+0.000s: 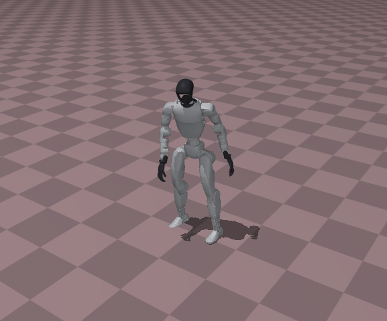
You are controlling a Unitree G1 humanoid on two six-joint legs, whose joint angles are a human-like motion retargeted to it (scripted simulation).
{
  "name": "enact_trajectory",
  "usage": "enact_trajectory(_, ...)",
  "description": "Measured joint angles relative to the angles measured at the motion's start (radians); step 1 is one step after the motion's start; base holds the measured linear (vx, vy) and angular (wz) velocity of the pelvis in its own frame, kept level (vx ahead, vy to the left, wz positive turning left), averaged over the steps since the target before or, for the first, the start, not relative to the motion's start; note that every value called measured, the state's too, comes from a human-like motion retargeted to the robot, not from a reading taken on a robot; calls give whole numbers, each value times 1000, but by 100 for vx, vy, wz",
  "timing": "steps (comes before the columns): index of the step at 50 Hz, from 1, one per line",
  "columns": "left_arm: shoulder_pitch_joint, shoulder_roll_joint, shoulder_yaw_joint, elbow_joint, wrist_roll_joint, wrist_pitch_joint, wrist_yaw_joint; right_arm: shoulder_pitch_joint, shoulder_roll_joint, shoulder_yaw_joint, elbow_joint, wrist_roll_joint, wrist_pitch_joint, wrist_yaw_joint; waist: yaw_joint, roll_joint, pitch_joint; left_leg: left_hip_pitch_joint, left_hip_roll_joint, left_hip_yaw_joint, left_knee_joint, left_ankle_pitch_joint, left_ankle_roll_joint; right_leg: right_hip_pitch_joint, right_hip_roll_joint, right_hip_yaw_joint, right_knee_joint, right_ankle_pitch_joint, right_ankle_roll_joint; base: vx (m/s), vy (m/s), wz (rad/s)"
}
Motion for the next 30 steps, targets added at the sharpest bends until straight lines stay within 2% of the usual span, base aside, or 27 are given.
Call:
enact_trajectory(5,-28,10,-46,-61,-94,-27,-4,-263,-6,73,20,-20,-14,-69,2,40,198,-160,13,-54,11,58,-20,-149,12,-34,44,35,-13,-30,-5,51)
enact_trajectory(7,-22,20,-86,-86,-124,-38,-19,-370,-23,128,40,-60,-16,-107,-6,62,225,-278,18,-92,10,94,-31,-264,15,-60,72,48,-26,-32,-4,80)
enact_trajectory(10,14,26,-108,-117,-33,-51,-60,-512,-63,236,58,-119,32,-153,-10,94,225,-454,30,-140,-46,201,-50,-459,16,-102,113,84,-40,-30,-2,71)
enact_trajectory(12,76,36,-131,-144,2,-67,-108,-615,-58,257,131,-231,49,-174,-15,106,225,-618,-7,-138,98,140,-90,-622,-40,-120,284,39,-17,-18,7,77)
enact_trajectory(15,126,62,-147,-175,-47,-76,-125,-783,-76,345,218,-308,58,-181,-14,114,225,-815,-47,-157,144,160,-90,-833,-91,-123,391,33,-15,-20,8,81)
enact_trajectory(20,181,99,-153,-208,-146,-74,-123,-1038,-158,455,277,-293,48,-184,1,147,225,-1104,-101,-198,170,214,-90,-1148,-165,-141,535,27,-21,-16,5,95)
enact_trajectory(25,191,115,-179,-212,-178,-69,-129,-1240,-281,543,268,-239,28,-196,29,199,225,-1305,-146,-241,139,270,-90,-1388,-235,-160,646,10,-36,-8,4,115)
enact_trajectory(30,188,108,-201,-167,-171,-59,-142,-1345,-353,615,258,-233,22,-212,54,224,225,-1382,-162,-272,73,313,-90,-1499,-272,-177,695,-7,-55,0,0,86)
